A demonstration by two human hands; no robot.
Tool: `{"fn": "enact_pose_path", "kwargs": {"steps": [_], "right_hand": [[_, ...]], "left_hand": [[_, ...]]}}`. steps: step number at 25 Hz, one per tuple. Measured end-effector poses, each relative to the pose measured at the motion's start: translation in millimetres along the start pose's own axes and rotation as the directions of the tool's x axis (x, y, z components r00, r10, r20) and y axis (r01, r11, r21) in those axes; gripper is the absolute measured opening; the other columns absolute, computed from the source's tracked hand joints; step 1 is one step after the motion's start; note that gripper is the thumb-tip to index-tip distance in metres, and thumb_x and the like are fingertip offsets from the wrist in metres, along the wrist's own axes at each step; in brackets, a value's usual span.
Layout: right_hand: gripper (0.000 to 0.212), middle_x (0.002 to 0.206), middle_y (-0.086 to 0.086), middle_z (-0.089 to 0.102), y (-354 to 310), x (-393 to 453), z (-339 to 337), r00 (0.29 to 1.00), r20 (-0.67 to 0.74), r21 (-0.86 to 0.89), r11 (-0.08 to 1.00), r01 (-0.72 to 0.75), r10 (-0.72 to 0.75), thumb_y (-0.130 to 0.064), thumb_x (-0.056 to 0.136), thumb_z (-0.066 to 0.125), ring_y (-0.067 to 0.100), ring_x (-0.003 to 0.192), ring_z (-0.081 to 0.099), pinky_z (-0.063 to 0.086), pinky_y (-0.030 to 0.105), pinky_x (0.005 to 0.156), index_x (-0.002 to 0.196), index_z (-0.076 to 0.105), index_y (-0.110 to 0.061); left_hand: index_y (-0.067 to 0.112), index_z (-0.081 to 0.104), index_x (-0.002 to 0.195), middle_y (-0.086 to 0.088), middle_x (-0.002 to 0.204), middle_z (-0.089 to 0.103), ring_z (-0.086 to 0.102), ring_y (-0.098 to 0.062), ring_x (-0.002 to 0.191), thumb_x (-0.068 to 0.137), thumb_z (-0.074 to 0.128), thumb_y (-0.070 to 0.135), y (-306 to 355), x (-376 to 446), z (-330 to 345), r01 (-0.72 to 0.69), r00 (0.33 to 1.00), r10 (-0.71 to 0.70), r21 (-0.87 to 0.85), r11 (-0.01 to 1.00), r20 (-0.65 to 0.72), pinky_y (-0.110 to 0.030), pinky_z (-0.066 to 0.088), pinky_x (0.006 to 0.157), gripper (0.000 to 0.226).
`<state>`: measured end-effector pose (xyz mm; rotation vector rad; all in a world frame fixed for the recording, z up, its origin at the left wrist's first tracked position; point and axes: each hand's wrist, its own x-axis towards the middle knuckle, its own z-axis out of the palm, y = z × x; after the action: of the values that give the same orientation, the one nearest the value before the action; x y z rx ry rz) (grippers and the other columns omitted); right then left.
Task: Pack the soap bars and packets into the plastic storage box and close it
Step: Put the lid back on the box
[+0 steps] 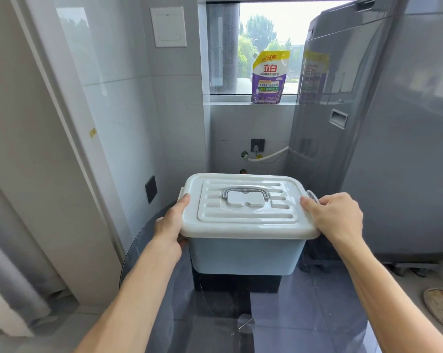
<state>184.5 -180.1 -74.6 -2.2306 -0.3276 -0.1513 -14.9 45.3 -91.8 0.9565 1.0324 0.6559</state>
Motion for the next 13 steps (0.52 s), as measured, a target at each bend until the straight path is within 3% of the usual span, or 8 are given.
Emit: {"fn": "enact_pose_path", "kwargs": {"steps": [2,3,6,8,10,13], "right_hand": [[0.050,0.050,0.010,0.045,-4,0,-1,1.000,-0.005,-0.037,0.999,0.030,-0.030,-0.040,0.080,0.069,0.026,0.050,0.040,0.037,0.033,0.049,0.056,0.056,0.001],[0.048,0.051,0.014,0.047,-6,1,-1,0.999,-0.007,-0.045,0.998,0.054,-0.054,-0.037,0.082,0.069,0.027,0.051,0.041,0.040,0.034,0.051,0.059,0.059,0.005],[0.042,0.058,0.024,0.059,-7,-1,1,0.995,-0.031,-0.080,0.993,0.089,-0.092,-0.033,0.084,0.067,0.032,0.054,0.048,0.047,0.036,0.054,0.065,0.067,0.005],[0.042,0.063,0.023,0.064,-6,-2,1,0.996,-0.039,-0.087,0.993,0.074,-0.078,-0.037,0.084,0.067,0.037,0.060,0.058,0.048,0.035,0.056,0.067,0.069,0.002],[0.042,0.069,0.023,0.068,-7,-2,1,0.997,-0.039,-0.088,0.994,0.064,-0.067,-0.038,0.084,0.066,0.039,0.068,0.063,0.051,0.036,0.059,0.071,0.071,0.001],[0.042,0.063,0.024,0.062,-9,-1,2,0.996,-0.042,-0.108,0.992,0.070,-0.074,-0.037,0.084,0.066,0.039,0.063,0.059,0.052,0.038,0.060,0.072,0.071,0.003]], "left_hand": [[0.010,0.063,0.078,-0.002,0.079,0.066,0.059,-0.023,0.069,0.070,0.082,0.041,-2,4,2,-0.136,0.982,0.140,0.044,0.990,-0.130,-0.032,0.050,0.067,0.037],[0.011,0.058,0.068,0.000,0.067,0.057,0.051,-0.023,0.062,0.071,0.081,0.039,-3,3,3,-0.229,0.952,0.249,0.125,0.965,-0.176,-0.031,0.044,0.060,0.037],[0.013,0.045,0.057,0.002,0.055,0.034,0.030,-0.022,0.056,0.075,0.073,0.039,-4,3,5,-0.388,0.857,0.477,0.367,0.846,-0.194,-0.031,0.025,0.053,0.043],[0.004,0.048,0.056,0.001,0.060,0.039,0.032,-0.020,0.056,0.077,0.073,0.037,-2,8,3,-0.414,0.839,0.516,0.411,0.812,-0.175,-0.032,0.028,0.054,0.045],[0.002,0.059,0.057,-0.001,0.079,0.054,0.048,-0.021,0.065,0.079,0.074,0.034,1,12,2,-0.438,0.817,0.555,0.458,0.773,-0.155,-0.032,0.040,0.061,0.041],[0.003,0.068,0.062,-0.005,0.093,0.056,0.056,-0.025,0.079,0.080,0.075,0.030,5,15,2,-0.475,0.779,0.613,0.515,0.714,-0.131,-0.031,0.045,0.071,0.033]]}}
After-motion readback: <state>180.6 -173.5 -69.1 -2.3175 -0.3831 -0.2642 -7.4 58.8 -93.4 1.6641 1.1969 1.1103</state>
